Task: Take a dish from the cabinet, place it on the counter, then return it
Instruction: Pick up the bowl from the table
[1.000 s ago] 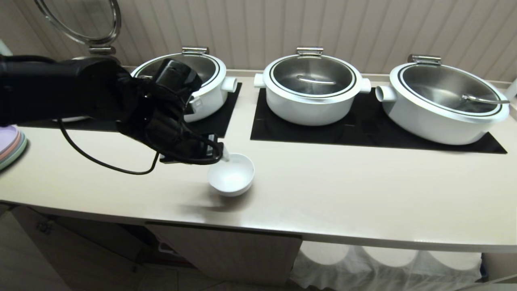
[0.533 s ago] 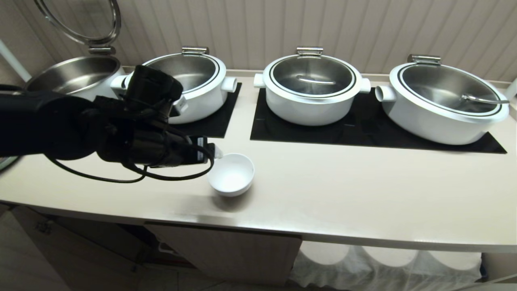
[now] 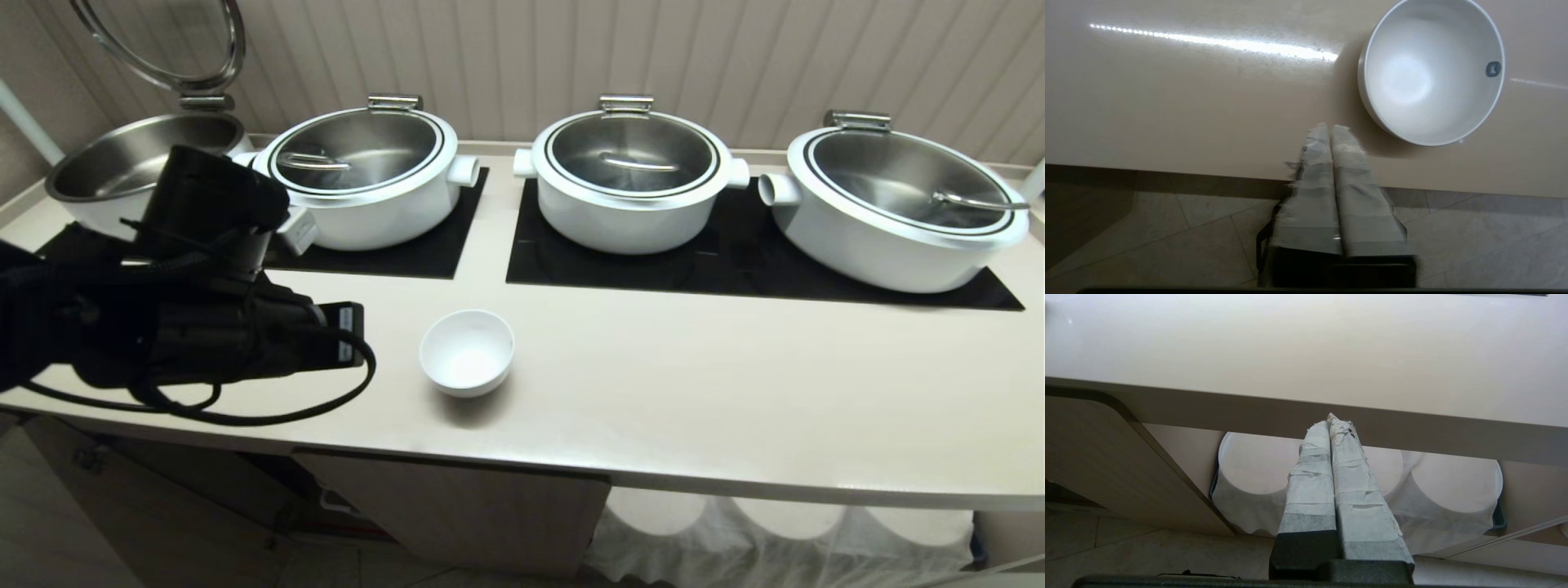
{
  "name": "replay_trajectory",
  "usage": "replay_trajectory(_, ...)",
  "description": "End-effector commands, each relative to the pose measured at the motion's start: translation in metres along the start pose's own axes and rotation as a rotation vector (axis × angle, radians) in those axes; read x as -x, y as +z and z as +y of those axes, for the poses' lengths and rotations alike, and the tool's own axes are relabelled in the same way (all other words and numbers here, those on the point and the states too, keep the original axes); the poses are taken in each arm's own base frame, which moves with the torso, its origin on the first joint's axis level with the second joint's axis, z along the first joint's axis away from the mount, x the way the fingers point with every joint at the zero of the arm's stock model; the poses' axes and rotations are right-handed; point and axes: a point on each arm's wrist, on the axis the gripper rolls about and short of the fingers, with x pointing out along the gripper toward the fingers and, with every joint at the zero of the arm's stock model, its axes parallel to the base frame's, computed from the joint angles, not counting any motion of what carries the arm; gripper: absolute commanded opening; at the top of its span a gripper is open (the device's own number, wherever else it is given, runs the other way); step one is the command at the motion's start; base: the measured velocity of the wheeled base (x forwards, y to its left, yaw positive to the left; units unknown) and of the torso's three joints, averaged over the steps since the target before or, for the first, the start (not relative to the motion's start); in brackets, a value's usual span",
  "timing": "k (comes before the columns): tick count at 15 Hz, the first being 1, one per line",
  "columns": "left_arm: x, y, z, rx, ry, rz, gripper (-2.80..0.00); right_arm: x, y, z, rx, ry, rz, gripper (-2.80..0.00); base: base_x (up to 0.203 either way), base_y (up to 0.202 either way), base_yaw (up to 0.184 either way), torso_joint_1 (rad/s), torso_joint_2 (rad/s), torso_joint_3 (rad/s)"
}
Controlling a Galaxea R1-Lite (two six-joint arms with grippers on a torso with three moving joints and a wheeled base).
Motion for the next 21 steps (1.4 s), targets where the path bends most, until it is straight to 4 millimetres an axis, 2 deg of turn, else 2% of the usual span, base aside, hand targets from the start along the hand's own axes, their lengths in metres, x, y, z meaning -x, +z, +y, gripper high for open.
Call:
replay_trajectory(1, 0.014, -0.011, 0.008, 0.002, 0.022, -0.011, -2.8, 0.0, 0.0, 0.0, 0.001, 0.001, -0.001, -2.8, 0.0, 0.0, 0.0, 0.0, 0.0, 0.0)
replay_trajectory(5, 0.033, -0.022, 0.018, 0.01, 0.05, -0.046, -2.8, 0.0, 0.0, 0.0, 0.001, 0.0, -0.001, -2.8, 0.0, 0.0, 0.0, 0.0, 0.0, 0.0)
replay_trajectory(9, 0.037, -0.042, 0.036, 0.039, 0.118, -0.141, -2.8, 0.0, 0.0, 0.0, 0.001, 0.001, 0.001, -2.8, 0.0, 0.0, 0.0, 0.0, 0.0, 0.0)
replay_trajectory(13, 0.057, -0.085, 0.072, -0.038, 0.206, -0.214, -2.8, 0.0, 0.0, 0.0, 0.001, 0.0, 0.0, -2.8, 0.0, 0.0, 0.0, 0.0, 0.0, 0.0)
replay_trajectory(17, 0.066, -0.131, 0.092, -0.063, 0.234, -0.315, -2.8, 0.0, 0.0, 0.0, 0.001, 0.0, 0.0, -2.8, 0.0, 0.0, 0.0, 0.0, 0.0, 0.0)
replay_trajectory(21, 0.084, -0.178, 0.108, -0.064, 0.227, -0.464, -2.8, 0.0, 0.0, 0.0, 0.001, -0.001, -0.001, -2.8, 0.0, 0.0, 0.0, 0.0, 0.0, 0.0)
